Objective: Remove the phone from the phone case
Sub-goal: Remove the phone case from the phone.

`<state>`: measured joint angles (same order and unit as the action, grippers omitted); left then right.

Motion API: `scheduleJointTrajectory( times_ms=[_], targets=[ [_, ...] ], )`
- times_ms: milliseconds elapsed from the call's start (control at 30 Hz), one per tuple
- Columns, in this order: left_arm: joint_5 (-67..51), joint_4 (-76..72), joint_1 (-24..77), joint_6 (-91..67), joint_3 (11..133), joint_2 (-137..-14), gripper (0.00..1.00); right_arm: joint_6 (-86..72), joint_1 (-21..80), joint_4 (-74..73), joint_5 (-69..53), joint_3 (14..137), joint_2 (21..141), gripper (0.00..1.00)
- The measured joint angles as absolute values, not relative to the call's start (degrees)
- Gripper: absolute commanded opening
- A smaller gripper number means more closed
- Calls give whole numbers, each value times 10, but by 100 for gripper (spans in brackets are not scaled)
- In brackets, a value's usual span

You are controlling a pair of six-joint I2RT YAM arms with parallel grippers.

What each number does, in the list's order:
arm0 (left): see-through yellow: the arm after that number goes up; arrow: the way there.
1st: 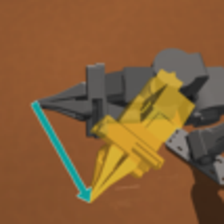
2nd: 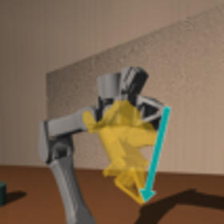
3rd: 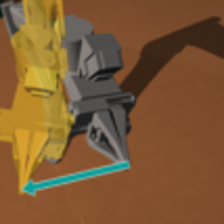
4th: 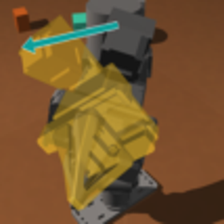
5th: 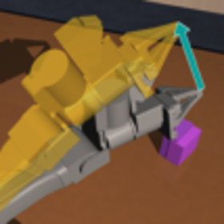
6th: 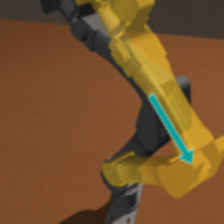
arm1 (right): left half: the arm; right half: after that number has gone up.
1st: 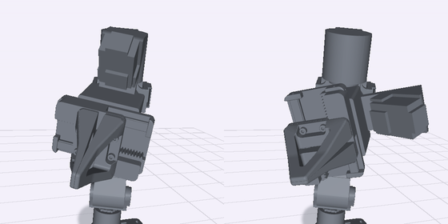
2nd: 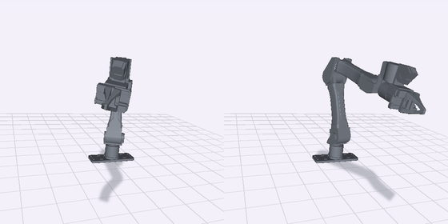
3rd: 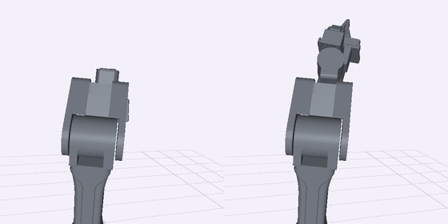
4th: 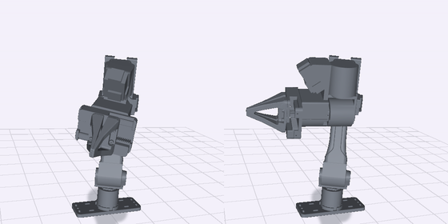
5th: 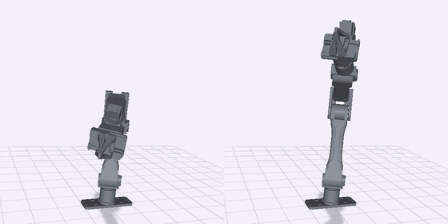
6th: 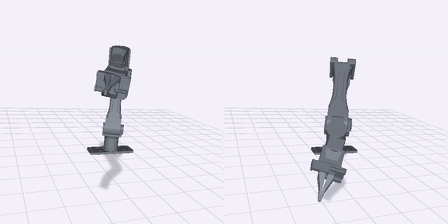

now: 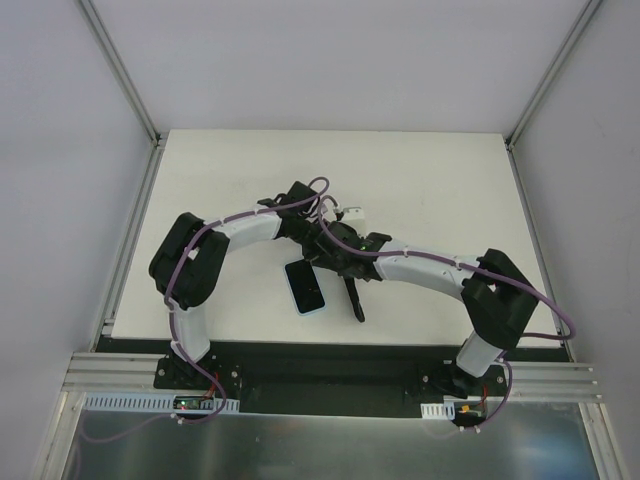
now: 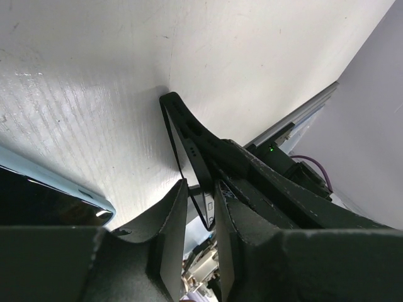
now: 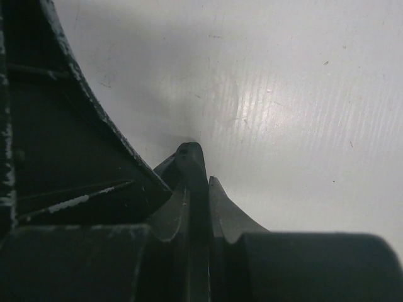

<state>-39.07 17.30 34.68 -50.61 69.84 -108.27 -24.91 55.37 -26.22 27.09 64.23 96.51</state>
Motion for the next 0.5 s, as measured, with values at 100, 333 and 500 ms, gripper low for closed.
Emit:
scheduleJointTrajectory(
  times_ms=[100,333,500],
  targets=[
    [-392,168,347,-507,689,-1078,23,-248,556,-264,271,644,966,1],
    [-389,168,347,-511,667,-1068,23,-245,570,-273,282,653,974,1],
    [-388,165,348,-518,655,-1064,22,-244,574,-273,284,652,973,1]
  ],
)
